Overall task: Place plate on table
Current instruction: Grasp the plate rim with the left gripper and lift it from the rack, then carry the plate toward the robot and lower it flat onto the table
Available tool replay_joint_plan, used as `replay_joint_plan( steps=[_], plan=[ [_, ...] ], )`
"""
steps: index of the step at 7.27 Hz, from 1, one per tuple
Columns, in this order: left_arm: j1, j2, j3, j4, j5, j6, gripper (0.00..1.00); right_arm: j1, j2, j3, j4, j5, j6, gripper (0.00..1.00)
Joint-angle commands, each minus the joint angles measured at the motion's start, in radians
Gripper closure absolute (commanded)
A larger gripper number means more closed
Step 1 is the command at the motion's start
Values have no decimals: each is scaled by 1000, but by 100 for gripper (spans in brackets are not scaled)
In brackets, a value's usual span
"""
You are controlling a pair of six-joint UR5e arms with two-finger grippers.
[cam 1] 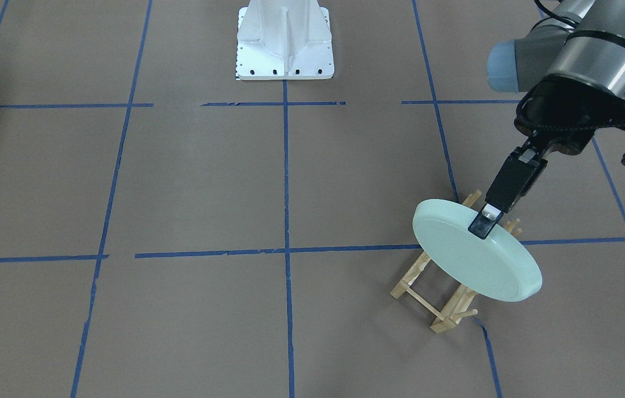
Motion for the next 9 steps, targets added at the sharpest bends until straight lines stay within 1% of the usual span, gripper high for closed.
replay_joint_plan(
  steps=[1, 2, 3, 4, 5, 6, 7, 8, 9],
  plan=[
    [136, -22, -109, 340, 2, 3, 100, 0, 0, 0, 0, 0, 0, 0],
    [247, -71, -111, 543, 5, 3, 100, 0, 0, 0, 0, 0, 0, 0],
    [315, -140, -99, 753, 5, 10, 100, 0, 0, 0, 0, 0, 0, 0],
    [372, -159, -85, 884, 5, 22, 100, 0, 0, 0, 0, 0, 0, 0],
    [420, -186, -50, 1007, 5, 83, 100, 0, 0, 0, 0, 0, 0, 0],
    [451, -246, 44, 1110, 3, 167, 100, 0, 0, 0, 0, 0, 0, 0],
    [484, -316, 203, 1139, 3, 221, 100, 0, 0, 0, 0, 0, 0, 0],
    [488, -365, 315, 1160, 5, 280, 100, 0, 0, 0, 0, 0, 0, 0],
    [491, -366, 317, 1214, 8, 388, 75, 0, 0, 0, 0, 0, 0, 0]
  ],
)
